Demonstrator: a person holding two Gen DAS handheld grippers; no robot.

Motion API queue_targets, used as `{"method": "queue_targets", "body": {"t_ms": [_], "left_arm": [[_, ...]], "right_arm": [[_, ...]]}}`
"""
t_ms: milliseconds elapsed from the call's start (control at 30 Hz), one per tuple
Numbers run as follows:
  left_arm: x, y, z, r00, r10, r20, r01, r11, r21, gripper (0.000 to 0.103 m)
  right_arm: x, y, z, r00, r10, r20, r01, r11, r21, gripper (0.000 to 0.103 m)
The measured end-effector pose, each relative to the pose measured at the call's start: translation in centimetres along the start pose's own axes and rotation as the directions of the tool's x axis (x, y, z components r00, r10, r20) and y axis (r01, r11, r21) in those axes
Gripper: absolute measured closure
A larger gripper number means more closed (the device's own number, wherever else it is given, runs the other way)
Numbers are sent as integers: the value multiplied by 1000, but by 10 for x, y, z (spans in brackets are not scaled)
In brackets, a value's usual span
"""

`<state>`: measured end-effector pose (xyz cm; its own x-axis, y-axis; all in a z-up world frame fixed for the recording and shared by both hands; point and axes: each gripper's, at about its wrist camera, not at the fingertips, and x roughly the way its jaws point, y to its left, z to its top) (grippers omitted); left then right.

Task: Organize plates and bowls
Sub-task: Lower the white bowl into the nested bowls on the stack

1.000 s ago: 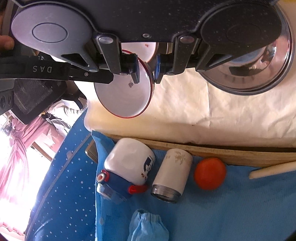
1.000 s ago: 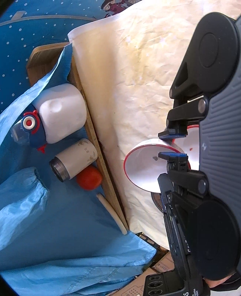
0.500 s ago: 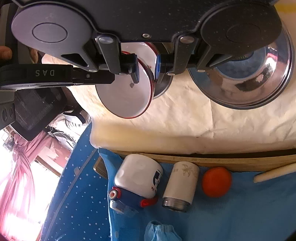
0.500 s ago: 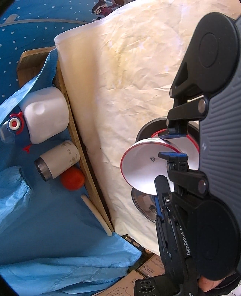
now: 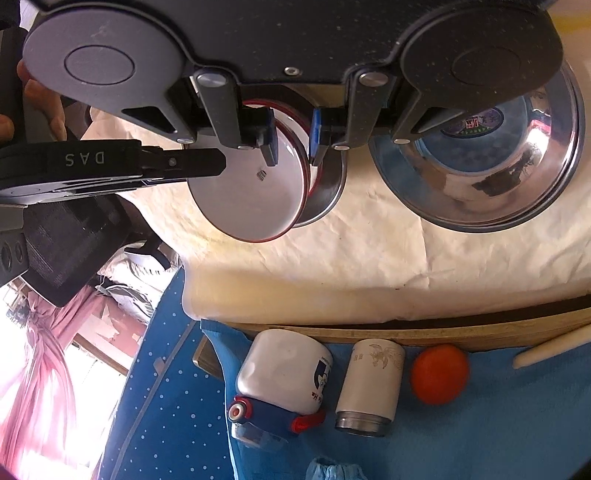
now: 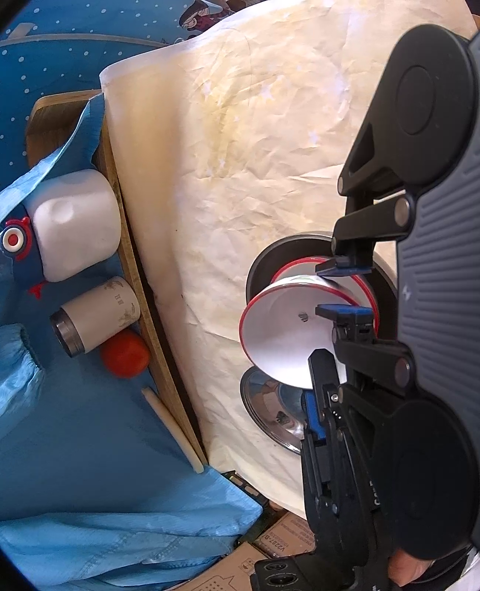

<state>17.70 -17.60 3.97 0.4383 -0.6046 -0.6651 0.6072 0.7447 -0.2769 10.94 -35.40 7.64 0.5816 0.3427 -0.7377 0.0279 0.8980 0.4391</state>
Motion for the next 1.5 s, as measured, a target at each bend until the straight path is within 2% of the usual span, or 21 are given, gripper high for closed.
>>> {"method": "queue_targets", "body": {"t_ms": [567, 967, 1500], "left_arm": [[2, -4, 1, 1000, 12, -22, -11, 999, 49, 85], [7, -5, 4, 998, 38, -52, -34, 997, 65, 84], [7, -5, 5, 998, 30, -55, -27, 998, 48, 80]], "right_arm": [[-1, 0, 3, 1000, -4, -26, 3, 1000, -3, 84], [1, 6, 8, 998, -44, -53, 43, 999, -31, 76], [-2, 7, 7, 998, -44, -55, 42, 998, -42, 76]]}}
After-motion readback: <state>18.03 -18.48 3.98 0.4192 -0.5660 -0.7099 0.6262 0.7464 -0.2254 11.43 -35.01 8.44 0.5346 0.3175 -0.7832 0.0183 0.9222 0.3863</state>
